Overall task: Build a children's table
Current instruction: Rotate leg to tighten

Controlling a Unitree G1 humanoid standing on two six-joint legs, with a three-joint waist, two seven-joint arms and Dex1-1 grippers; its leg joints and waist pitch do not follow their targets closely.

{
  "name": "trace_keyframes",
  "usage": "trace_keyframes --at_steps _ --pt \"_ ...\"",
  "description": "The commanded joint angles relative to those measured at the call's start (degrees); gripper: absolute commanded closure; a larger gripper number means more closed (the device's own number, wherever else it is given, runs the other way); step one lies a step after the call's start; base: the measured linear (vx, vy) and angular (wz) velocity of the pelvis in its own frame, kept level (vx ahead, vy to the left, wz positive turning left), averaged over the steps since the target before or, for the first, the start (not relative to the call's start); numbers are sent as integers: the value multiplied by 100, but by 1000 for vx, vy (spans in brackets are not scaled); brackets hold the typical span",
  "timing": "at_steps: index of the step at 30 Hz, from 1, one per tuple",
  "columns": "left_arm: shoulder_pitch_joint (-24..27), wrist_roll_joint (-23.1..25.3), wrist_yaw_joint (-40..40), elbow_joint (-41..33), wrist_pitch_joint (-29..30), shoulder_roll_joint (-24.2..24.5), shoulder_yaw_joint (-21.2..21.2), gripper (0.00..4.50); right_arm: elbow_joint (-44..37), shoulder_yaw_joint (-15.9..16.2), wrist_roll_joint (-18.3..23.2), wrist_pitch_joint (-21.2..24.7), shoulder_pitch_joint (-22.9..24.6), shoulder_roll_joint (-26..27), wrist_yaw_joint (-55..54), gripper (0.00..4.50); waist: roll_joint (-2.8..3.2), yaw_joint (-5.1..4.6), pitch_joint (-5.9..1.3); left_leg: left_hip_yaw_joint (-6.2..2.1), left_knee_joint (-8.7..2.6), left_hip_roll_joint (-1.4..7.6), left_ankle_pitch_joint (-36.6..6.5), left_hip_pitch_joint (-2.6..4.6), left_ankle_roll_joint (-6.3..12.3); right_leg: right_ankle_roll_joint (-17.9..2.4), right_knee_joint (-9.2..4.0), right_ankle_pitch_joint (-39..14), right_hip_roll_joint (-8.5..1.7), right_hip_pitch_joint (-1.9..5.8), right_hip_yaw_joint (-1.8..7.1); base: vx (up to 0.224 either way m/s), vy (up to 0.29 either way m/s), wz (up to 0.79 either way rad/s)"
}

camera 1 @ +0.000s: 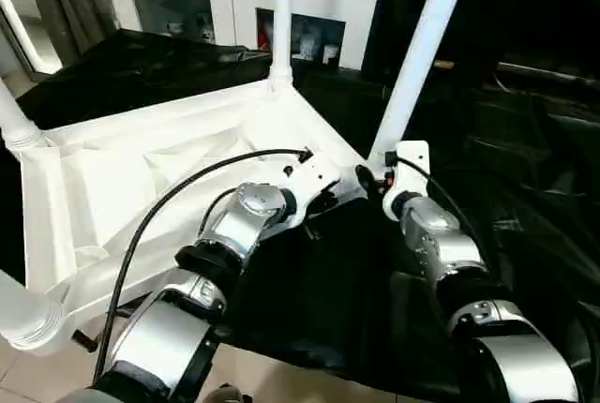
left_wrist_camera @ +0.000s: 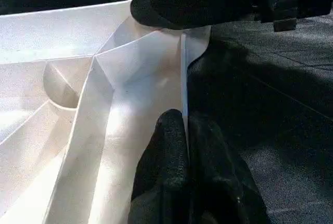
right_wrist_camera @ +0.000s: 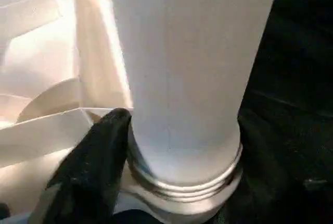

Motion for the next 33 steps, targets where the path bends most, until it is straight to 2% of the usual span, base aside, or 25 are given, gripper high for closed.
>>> trace_keyframes --at_steps 1,3,4,6,8,10,11,14,15,18,22,27,30,33 --pt "1 -75 -88 49 -188 -15 -18 450 -148 183 8 -90 -6 -30 312 69 -65 -10 -391 -191 -447 360 -1332 76 146 -1003 -485 -1566 -501 261 348 0 0 0" --pt "61 -93 -320 -24 -248 127 -34 450 -306 314 -61 -52 25 -280 750 63 -81 -7 -388 -189 -440 356 -1326 69 168 -971 -500 -1693 -508 263 348 0 0 0" --pt "61 -93 -320 -24 -248 127 -34 450 -306 314 -61 -52 25 -280 750 60 -77 -1 -395 -191 -438 357 -1295 68 179 -957 -496 -1682 -505 271 344 0 0 0" --pt "140 -163 -642 -152 -254 280 -19 450 -485 473 -152 71 81 -617 1374 29 -81 0 -387 -188 -437 365 -1253 63 222 -969 -486 -1631 -496 262 346 0 0 0" --pt "165 -168 -736 -209 -271 347 -25 450 -579 496 -113 153 115 -732 1673 22 -78 2 -389 -190 -433 377 -1243 61 272 -991 -478 -1547 -494 274 351 0 0 0" --pt "310 -297 -1327 -560 -414 614 -79 450 -1026 783 -68 280 321 -1243 2812 16 -76 4 -395 -184 -422 377 -1212 60 326 -1052 -466 -1416 -484 285 347 0 0 0" --pt "361 -358 -1536 -675 -475 688 -95 450 -1170 875 -39 331 392 -1380 3131 16 -82 26 -398 -190 -416 391 -1157 55 357 -1056 -451 -1309 -493 299 349 0 0 0" --pt "504 -514 -2068 -960 -497 871 -152 450 -1542 1107 79 427 597 -1686 3898 16 -90 31 -410 -171 -395 393 -916 45 489 -1233 -386 -892 -481 298 353 0 0 0" --pt "638 -707 -2575 -1251 -449 1059 -195 450 -1750 1229 160 568 701 -1894 4341 16 -88 40 -400 -158 -393 391 -938 40 517 -1274 -396 -924 -468 295 341 0 0 0" --pt "686 -773 -2769 -1380 -395 1161 -213 450 -1827 1282 188 633 735 -1990 4539 16 -76 41 -389 -158 -400 415 -1034 49 451 -1321 -397 -1125 -471 263 341 0 0 0" --pt "747 -842 -2946 -1550 -319 1255 -138 450 -1889 1347 101 715 743 -2068 4730 16 -76 49 -371 -175 -422 417 -1293 78 262 -1195 -463 -1652 -500 239 352 0 0 0" --pt "807 -881 -3003 -1681 -268 1299 -166 450 -1969 1349 165 791 782 -2042 4824 16 -88 65 -388 -172 -413 409 -1112 65 277 -1229 -412 -1302 -488 252 355 0 0 0" --pt "836 -890 -3029 -1738 -231 1305 -173 450 -2006 1352 180 830 811 -2034 4879 52 -82 70 -396 -171 -404 407 -1024 57 310 -1266 -399 -1192 -490 262 352 0 0 0" --pt "871 -879 -3073 -1788 -195 1306 -155 450 -2023 1337 209 865 839 -2026 4915 62 -76 73 -396 -169 -401 407 -1002 58 329 -1281 -395 -1152 -479 262 348 0 0 0"
